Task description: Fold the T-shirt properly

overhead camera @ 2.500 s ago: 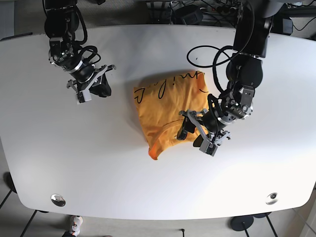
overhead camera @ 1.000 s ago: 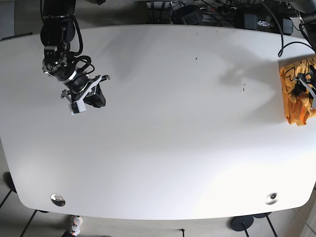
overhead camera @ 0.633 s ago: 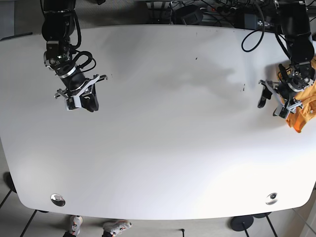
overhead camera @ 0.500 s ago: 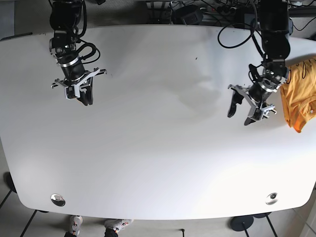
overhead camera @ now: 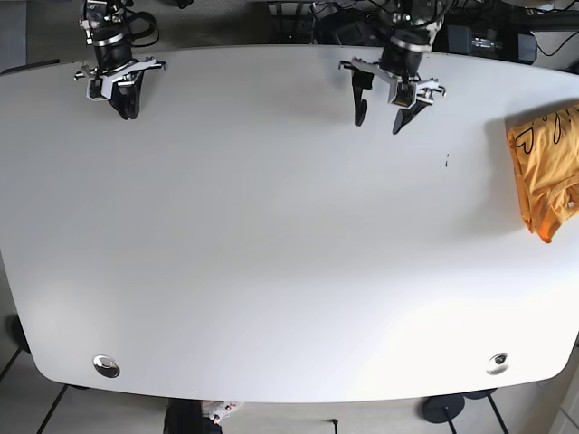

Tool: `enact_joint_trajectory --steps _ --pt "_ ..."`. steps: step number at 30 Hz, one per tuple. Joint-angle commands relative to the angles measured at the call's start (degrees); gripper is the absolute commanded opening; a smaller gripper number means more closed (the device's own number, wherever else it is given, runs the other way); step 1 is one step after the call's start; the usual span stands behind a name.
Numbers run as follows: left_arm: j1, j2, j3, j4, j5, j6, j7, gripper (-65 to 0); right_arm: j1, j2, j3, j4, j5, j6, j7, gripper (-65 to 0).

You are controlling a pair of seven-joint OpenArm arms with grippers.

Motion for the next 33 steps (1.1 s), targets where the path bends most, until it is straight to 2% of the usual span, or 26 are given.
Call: enact_joint_trajectory --steps 1,2,3,4,5,7,12,14,16,18,20,23,27,30,33 --pt "5.42 2.01 0.22 3.30 -0.04 0.05 -1.70 -27.8 -3.01 1.22 0.09 0.83 1.82 2.99 0.08 -58.5" --pt "9.29 2.98 0.22 4.35 -0.21 0.05 -1.70 -27.9 -5.39 1.22 0.09 0.83 3.22 5.28 0.08 -58.5" --pt "11.66 3.42 0.22 4.71 -0.21 0.05 -1.70 -28.2 -6.97 1.22 0.18 1.09 3.84 6.51 0.08 -58.7" --pt "13.77 3.94 0.22 4.79 -0.30 0.05 -1.70 -30.1 -8.55 1.22 0.18 1.97 4.37 7.21 0.08 -58.7" --pt "16.58 4.12 0.22 4.79 -0.30 0.05 -1.70 -35.1 -11.72 1.22 0.18 3.20 4.72 7.65 0.08 -58.7" --pt "19.92 3.94 0.40 4.44 -0.21 0.05 -1.61 -40.1 -15.85 0.96 0.09 4.79 4.72 7.65 0.08 -58.7" --pt "25.11 3.68 0.31 0.84 -0.21 -0.13 -1.52 -40.6 -23.41 0.61 -0.18 3.82 4.45 7.65 0.08 -58.7" --pt "25.64 3.68 0.05 -3.03 -0.30 -0.13 -1.52 -40.7 -24.55 1.05 -2.73 1.45 4.45 7.65 0.08 -58.7" --pt "25.46 3.68 -0.39 -8.57 -0.30 -0.13 -1.52 -45.1 -24.55 1.22 -4.92 -2.51 4.37 7.65 0.08 -58.7" --pt "23.35 3.68 -0.30 -13.05 -0.30 -0.13 -1.61 -52.2 -23.50 1.05 -7.03 -6.82 4.37 7.65 0.08 -58.7" --pt "20.10 3.68 -0.48 -18.06 -0.30 -0.13 -1.61 -55.8 -20.33 1.22 -10.29 -12.09 4.37 7.21 0.08 -58.7" --pt "14.03 3.59 -0.48 -28.35 -0.21 -0.04 -1.61 -56.0 -13.39 1.22 -13.45 -23.08 4.28 7.12 0.17 -58.7" --pt "5.24 0.52 -0.57 -41.45 -0.30 0.05 -1.61 -56.1 -4.24 0.96 -16.44 -36.00 4.28 7.04 0.17 -58.7" --pt "0.50 -1.24 -1.18 -49.27 -0.39 0.05 -1.70 -56.1 -0.03 0.61 -16.88 -41.63 4.28 6.95 4.30 -58.7" --pt "-4.69 -1.51 -4.00 -55.95 -0.39 0.05 -2.67 -56.1 4.90 0.61 -16.88 -48.31 4.19 6.95 5.71 -58.7"
